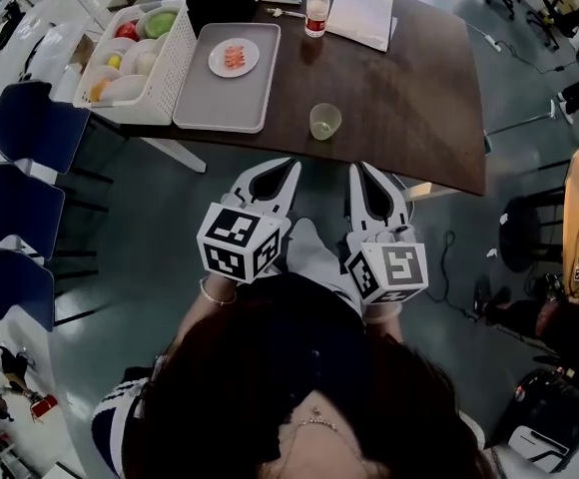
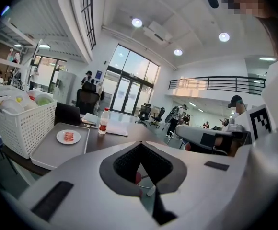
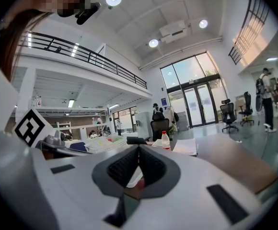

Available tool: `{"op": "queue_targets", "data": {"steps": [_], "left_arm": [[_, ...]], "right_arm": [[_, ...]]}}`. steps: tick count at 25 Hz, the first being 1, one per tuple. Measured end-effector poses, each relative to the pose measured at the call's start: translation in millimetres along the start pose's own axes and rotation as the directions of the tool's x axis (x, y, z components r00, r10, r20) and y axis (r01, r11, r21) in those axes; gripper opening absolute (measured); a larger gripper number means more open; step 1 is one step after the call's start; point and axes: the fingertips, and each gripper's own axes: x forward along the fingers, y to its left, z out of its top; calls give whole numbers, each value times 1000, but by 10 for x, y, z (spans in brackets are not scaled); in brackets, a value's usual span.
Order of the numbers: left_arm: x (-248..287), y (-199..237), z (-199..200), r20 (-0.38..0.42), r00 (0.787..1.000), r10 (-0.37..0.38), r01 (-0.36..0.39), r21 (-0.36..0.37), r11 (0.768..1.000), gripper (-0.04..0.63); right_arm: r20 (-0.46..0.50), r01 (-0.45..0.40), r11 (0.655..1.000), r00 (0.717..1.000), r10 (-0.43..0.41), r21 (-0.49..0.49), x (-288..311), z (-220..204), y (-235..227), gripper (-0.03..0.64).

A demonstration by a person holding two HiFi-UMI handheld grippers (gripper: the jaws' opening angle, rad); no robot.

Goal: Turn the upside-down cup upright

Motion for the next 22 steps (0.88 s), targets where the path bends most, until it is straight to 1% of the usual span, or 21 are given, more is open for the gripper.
{"op": "queue_targets", "data": {"steps": [11, 18, 22], "left_arm": [[690, 278, 274, 6, 999, 45, -45, -3, 999, 2], [860, 466, 368, -3, 997, 73, -73, -3, 997, 1], [897, 604, 450, 5, 997, 73, -73, 13, 997, 0]], "right_arm": [[-31, -50, 999, 998, 50, -20, 651, 77, -461, 15], [-42, -69, 998, 997, 69, -7, 907, 80, -551, 15], [-41, -49, 999, 998, 49, -12, 1037, 76, -556, 15]]}}
